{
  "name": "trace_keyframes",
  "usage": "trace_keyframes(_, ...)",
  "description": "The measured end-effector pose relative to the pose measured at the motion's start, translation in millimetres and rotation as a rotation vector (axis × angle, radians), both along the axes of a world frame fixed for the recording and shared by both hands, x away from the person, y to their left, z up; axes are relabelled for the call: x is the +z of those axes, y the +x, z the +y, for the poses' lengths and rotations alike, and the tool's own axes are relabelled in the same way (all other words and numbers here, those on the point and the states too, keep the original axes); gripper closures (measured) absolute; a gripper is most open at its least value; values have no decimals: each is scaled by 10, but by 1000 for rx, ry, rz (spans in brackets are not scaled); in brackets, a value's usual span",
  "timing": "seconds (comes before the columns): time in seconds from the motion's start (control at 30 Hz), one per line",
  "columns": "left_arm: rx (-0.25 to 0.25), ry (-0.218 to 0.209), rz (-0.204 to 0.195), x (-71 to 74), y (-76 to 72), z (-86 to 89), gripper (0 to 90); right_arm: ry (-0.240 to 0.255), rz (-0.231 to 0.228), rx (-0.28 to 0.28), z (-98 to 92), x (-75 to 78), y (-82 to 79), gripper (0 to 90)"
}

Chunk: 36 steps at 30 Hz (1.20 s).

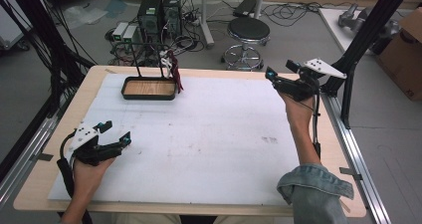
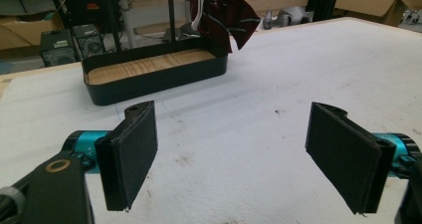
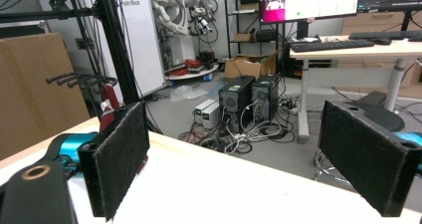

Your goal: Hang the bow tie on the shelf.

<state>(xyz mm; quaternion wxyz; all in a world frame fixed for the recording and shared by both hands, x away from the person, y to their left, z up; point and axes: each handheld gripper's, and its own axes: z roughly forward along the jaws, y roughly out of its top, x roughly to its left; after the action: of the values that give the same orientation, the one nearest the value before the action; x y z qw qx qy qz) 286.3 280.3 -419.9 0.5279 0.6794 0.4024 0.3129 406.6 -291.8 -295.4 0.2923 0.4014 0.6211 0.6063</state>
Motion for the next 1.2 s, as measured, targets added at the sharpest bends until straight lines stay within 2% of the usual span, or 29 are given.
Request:
trace_keyframes(0.37,17,4,6,-16,-2,30,208,31,-23,-49,-334,-275,-471,114)
trace_keyframes(0.57,23,7,7,-18,-3,39,208,47,-42,-77,-411,-489,-741,113)
trace_keyframes(0.6,23,7,7,-19,-4,39,208,47,-29,-79,-415,-515,-769,112)
trace_keyframes(0.67,26,7,9,-20,-7,39,208,48,-46,-84,-426,-604,-844,111)
trace_keyframes(0.8,30,8,12,-23,-7,50,208,69,-24,-92,-433,-788,-977,112)
trace_keyframes(0.97,44,15,30,-47,6,74,208,20,-8,-101,-333,-1051,-1122,112)
trace_keyframes(1.03,49,15,31,-49,6,85,208,8,-5,-103,-311,-1105,-1153,112)
trace_keyframes(1.2,59,14,32,-52,6,97,207,26,2,-103,-320,-1170,-1207,112)
